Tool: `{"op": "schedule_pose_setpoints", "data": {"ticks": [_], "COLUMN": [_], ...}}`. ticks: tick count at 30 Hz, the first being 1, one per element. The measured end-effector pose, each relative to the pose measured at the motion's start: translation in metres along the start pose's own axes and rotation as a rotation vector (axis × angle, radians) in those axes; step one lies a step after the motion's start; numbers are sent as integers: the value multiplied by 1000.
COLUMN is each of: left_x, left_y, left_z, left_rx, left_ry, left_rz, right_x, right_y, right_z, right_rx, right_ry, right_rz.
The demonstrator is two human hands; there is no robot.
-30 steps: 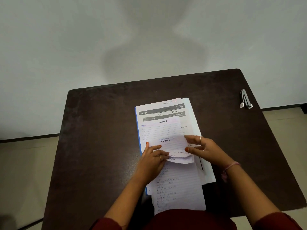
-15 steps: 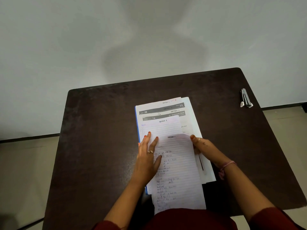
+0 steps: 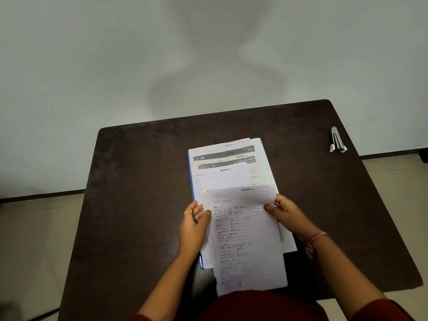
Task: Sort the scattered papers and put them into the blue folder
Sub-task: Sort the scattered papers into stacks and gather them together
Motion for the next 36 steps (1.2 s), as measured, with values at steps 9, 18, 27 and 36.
{"op": "schedule_pose_setpoints", "data": {"ticks": [9, 18, 27, 36], "left_x": [4, -27, -134, -137], "left_y": [44, 42, 24, 20], "left_z": [25, 40, 57, 53], "left_rx": [164, 66, 31, -58], "left_ry": [-72, 49, 537, 620], "left_rz": [41, 27, -49, -135], "right_x": [8, 38, 145, 148], "right_y": [23, 17, 8, 18], "right_z": [16, 40, 68, 50], "right_rx": [-77, -82, -215, -377], "right_ry": [-12, -123, -508, -546], "right_rz": [-93, 132, 219, 416]}}
Point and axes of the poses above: each hand's wrist, its own z-axis away from the middle knuckle, its own y-axis out of the palm, x = y × z, the point moved 6 cm from there along -z, towards the middle knuckle, and after that the axes turned 12 degrees about x, right-handed, at the moved point
